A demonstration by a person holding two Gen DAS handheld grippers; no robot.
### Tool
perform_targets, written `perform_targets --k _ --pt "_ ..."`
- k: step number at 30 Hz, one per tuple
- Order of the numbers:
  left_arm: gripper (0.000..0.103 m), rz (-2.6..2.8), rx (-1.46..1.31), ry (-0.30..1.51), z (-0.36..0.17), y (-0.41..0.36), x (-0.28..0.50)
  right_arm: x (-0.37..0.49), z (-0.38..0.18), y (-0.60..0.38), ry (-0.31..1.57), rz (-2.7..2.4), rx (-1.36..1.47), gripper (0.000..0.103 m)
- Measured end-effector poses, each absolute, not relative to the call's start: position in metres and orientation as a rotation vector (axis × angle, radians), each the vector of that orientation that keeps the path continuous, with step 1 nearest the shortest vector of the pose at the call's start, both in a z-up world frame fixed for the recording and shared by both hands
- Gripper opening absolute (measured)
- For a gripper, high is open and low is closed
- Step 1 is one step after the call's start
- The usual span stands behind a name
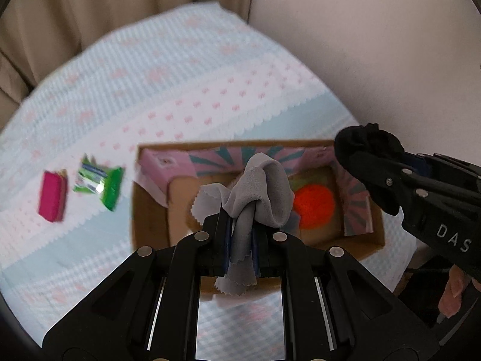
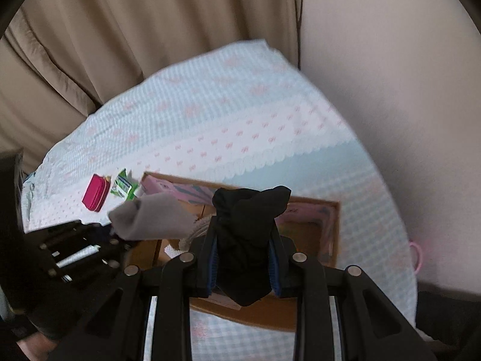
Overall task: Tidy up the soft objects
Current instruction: 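Carry the grey cloth into the box with the left tool while the right tool carries the sock in, then open both tools and lift them away from the box toward the pouch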
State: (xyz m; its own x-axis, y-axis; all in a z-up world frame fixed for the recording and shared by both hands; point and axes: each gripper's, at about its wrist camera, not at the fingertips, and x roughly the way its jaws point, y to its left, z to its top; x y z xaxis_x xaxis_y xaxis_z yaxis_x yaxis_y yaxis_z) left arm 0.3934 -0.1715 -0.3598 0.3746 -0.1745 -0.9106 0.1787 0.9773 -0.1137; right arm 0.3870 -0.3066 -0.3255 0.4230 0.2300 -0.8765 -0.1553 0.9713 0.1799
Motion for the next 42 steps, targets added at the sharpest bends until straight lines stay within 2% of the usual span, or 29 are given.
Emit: perform_targets --k 6,13,14,15,16,17,18,19,20,30,42 --pt "0.009 -0.195 0.047 1.26 -0.394 -0.171 0.405 0.415 -0.366 -0.302 1.252 0.27 0.133 0.025" --pt "0.009 -0.177 0.053 1.281 -0.397 -0.17 0.408 0.432 -0.388 -0.297 1.323 0.269 0.198 0.025" --pt "0.012 -0.174 0.052 1.285 -0.396 -0.17 0.408 0.435 -0.39 -0.296 1.335 0.271 0.201 0.026" --pt "0.027 -0.171 0.051 1.291 -0.397 -0.17 0.409 0.437 -0.392 -0.295 1.348 0.27 0.202 0.028" --pt "0.044 -0.164 0.054 1.298 -0.397 -0.17 0.408 0.438 -0.394 -0.294 1.351 0.267 0.2 0.041" --pt "0.096 -0.158 0.062 1.3 -0.397 -0.171 0.407 0.439 -0.394 -0.294 1.351 0.268 0.203 0.063" --pt "0.102 -0.159 0.067 1.288 -0.396 -0.171 0.405 0.44 -0.395 -0.294 1.352 0.277 0.214 0.074" --pt "0.103 -0.162 0.073 1.284 -0.396 -0.171 0.404 0.441 -0.396 -0.294 1.351 0.286 0.23 0.093" --pt "0.103 -0.164 0.079 1.284 -0.396 -0.171 0.402 0.442 -0.396 -0.295 1.353 0.295 0.248 0.101" --pt "0.103 -0.161 0.08 1.282 -0.381 -0.168 0.387 0.431 -0.388 -0.303 1.318 0.289 0.216 0.102" --pt "0.103 -0.168 0.051 1.213 -0.334 -0.165 0.362 0.401 -0.34 -0.304 1.201 0.296 0.178 0.102"
